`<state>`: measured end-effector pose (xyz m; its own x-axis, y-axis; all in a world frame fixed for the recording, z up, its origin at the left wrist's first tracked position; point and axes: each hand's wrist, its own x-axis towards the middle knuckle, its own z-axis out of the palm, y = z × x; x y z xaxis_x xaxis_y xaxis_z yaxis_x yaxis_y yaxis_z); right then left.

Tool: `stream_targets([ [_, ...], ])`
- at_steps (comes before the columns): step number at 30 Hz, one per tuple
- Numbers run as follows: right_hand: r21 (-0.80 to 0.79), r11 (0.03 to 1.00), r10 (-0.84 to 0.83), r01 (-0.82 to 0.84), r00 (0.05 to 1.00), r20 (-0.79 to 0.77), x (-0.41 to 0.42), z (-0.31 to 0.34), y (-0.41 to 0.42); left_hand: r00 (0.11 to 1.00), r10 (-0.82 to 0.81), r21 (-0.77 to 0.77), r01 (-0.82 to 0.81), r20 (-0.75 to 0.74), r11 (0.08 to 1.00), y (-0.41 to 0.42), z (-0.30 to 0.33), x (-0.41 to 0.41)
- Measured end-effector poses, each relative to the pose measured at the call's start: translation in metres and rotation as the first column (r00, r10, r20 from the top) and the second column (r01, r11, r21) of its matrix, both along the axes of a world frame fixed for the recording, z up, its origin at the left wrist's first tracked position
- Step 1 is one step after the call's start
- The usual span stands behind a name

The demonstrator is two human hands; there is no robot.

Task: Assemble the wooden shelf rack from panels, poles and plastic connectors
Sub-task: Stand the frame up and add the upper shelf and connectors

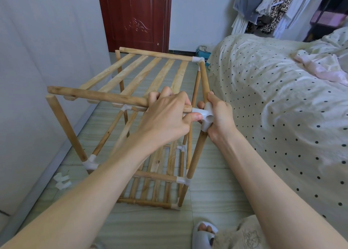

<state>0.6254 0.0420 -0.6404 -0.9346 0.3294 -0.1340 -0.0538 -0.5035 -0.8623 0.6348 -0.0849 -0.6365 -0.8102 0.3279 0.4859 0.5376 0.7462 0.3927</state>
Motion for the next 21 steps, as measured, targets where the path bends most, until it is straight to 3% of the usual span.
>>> stream_targets([
  [9,0.07,0.995,-0.076,0.072,0.996,0.046,0.0001,0.0004,-0.0014,0.986,-0.001,-0.032,-0.004,-0.165,0.999,0.003,-0.0084,-0.0013],
  [21,0.05,0.991,-0.13,0.127,0.99,0.058,0.0025,0.0043,-0.0053,0.988,0.015,-0.007,-0.016,-0.156,1.0,0.0028,-0.0103,-0.001],
])
